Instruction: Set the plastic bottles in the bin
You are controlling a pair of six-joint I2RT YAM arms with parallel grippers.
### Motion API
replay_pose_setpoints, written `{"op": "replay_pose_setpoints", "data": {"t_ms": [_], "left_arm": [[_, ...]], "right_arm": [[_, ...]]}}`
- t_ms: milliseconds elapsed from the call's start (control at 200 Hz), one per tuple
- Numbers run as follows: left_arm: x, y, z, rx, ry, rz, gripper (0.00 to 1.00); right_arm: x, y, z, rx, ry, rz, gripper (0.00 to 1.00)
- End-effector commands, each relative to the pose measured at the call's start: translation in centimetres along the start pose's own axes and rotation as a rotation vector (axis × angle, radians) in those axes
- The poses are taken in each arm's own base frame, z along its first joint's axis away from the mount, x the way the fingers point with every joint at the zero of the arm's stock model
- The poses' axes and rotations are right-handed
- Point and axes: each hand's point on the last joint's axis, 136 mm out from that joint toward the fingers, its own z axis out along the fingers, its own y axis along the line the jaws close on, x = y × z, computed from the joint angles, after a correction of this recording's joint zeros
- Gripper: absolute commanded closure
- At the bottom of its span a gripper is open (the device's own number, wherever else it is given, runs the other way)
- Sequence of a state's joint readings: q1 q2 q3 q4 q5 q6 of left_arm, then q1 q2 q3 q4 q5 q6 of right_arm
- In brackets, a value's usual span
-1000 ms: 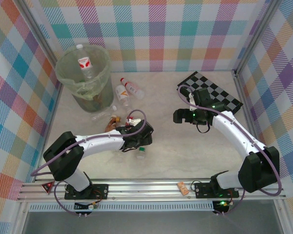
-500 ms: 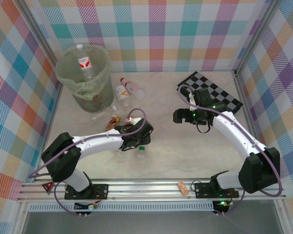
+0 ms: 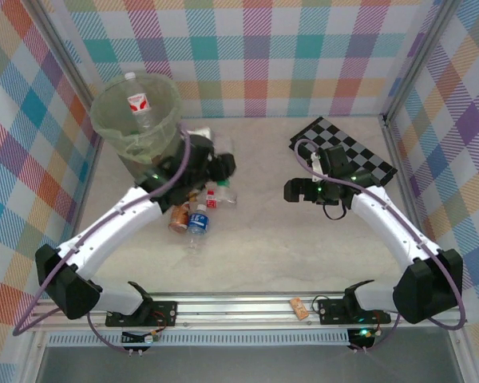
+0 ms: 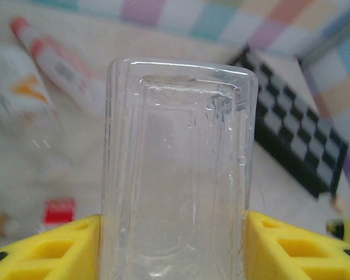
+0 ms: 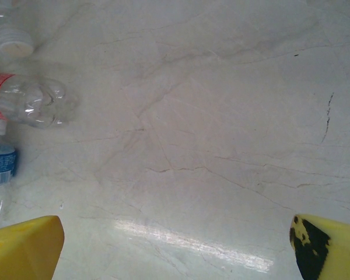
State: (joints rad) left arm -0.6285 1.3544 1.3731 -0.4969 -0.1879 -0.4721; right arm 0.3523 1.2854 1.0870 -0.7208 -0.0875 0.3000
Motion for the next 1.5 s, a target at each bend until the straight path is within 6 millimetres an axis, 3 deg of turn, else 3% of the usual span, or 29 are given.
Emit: {"op": "replay_pose_setpoints", "data": {"t_ms": [0, 135, 270, 480, 550, 635, 905, 1120, 1355, 1495], "left_arm": [[-7.0, 1.9, -2.8, -0.022, -0.178, 0.045, 0.5], [-14.7, 4.9, -4.8, -0.06, -0.46, -0.017, 0.51], [-19.7, 7.8, -6.1, -0.048, -0.61, -0.106, 0.53], [-24.5, 12.7, -5.7, -0.122, -0.686, -0.163, 0.53], [-25.4, 14.6, -4.3, -0.159, -0.681, -0.165, 0.53], [-26.3, 15.4, -2.2, -0.156, -0.66, -0.087, 0.53], [-25.9, 18.6, 4.6, -0.18, -0.533, -0.03, 0.53], [-22.2, 21.5, 9.9, -0.241, -0.36, -0.034, 0.53], [-17.9, 23.3, 12.2, -0.246, -0.295, -0.082, 0.51], [-17.4, 23.1, 12.3, -0.234, -0.272, -0.074, 0.36]], "right_arm": [[0.7, 0.3, -1.0, -0.031, -0.004, 0.015, 0.01], [1.3, 0.4, -1.4, -0.047, -0.005, 0.017, 0.01], [2.1, 0.1, -2.1, -0.04, -0.02, 0.024, 0.01], [2.9, -0.4, -2.8, -0.021, -0.025, 0.015, 0.01], [3.0, -0.4, -2.8, -0.021, -0.023, 0.013, 0.01], [3.1, -0.3, -2.9, -0.022, -0.023, 0.015, 0.01], [3.0, 0.2, -3.5, -0.053, -0.04, 0.02, 0.01], [3.3, -0.2, -3.3, -0.033, -0.032, 0.018, 0.01], [3.0, 0.0, -3.2, -0.042, -0.033, 0.009, 0.01], [2.7, 0.2, -3.2, -0.046, -0.031, 0.003, 0.01]]}}
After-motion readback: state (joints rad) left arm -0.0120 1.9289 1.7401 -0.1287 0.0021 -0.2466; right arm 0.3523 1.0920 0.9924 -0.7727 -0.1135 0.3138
